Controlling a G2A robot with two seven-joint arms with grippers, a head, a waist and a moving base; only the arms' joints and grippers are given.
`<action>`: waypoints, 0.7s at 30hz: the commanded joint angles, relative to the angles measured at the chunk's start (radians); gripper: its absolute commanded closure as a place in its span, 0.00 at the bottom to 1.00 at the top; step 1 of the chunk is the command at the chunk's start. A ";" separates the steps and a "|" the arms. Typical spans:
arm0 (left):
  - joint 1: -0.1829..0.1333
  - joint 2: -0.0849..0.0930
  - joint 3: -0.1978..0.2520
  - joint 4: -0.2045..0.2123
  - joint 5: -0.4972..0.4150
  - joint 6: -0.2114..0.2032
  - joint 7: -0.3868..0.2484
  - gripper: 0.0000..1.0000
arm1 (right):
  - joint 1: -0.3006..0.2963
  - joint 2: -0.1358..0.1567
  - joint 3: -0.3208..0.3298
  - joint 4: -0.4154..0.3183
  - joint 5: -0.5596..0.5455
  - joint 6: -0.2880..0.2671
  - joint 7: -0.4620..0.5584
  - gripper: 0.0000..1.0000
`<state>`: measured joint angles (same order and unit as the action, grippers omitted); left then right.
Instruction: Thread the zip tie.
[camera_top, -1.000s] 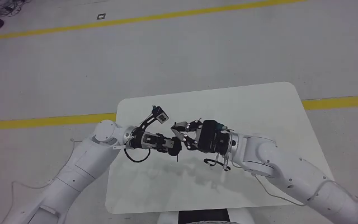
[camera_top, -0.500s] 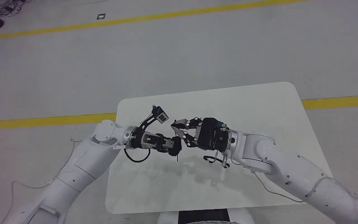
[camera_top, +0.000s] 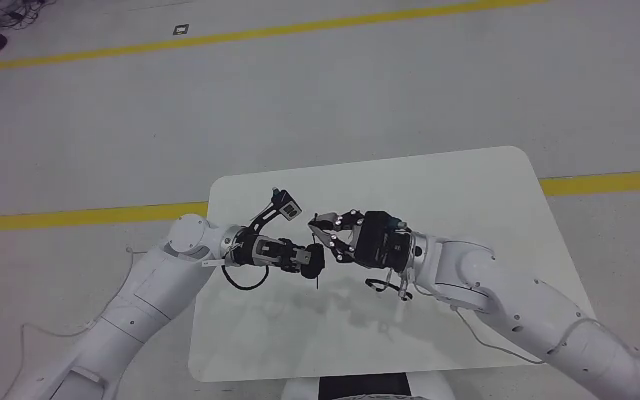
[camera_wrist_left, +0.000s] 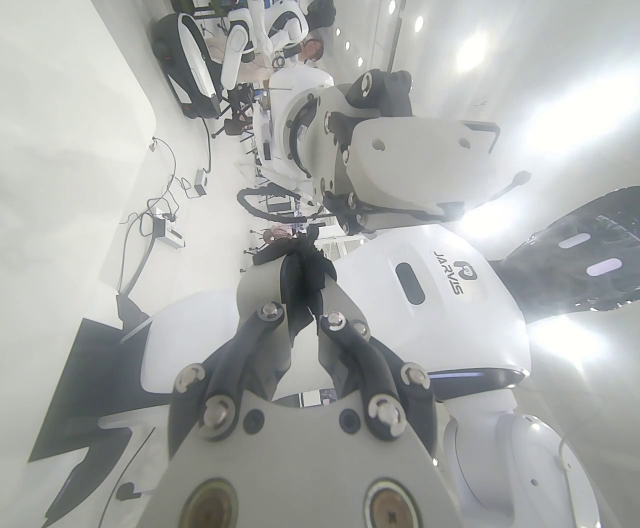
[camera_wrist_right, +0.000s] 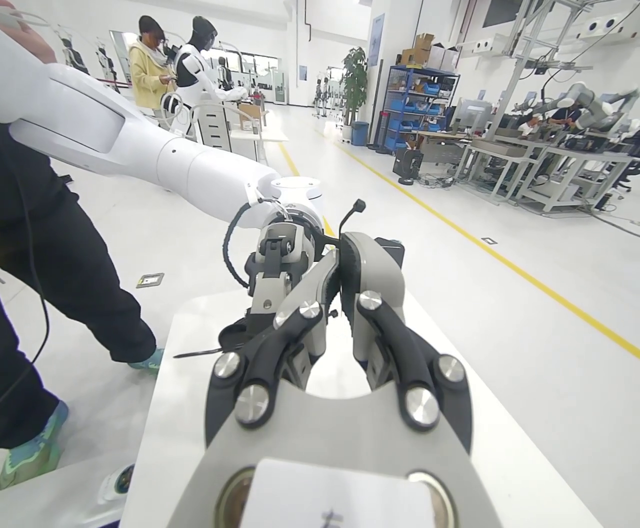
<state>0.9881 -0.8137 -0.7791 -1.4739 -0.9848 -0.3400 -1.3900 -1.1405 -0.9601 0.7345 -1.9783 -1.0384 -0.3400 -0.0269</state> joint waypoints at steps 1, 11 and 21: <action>0.000 0.000 0.000 0.000 0.000 0.000 0.000 1.00 | -0.002 0.000 0.003 -0.002 -0.001 0.000 -0.003 1.00; 0.000 0.000 0.000 0.000 0.000 0.000 0.000 1.00 | -0.011 0.002 0.011 -0.014 -0.004 0.000 -0.005 1.00; 0.000 0.000 0.000 0.000 0.000 0.000 0.000 1.00 | -0.012 0.002 0.006 -0.017 -0.002 0.000 -0.005 1.00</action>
<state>0.9881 -0.8137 -0.7791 -1.4739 -0.9848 -0.3400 -1.3900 -1.1528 -0.9575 0.7410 -1.9955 -1.0410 -0.3400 -0.0315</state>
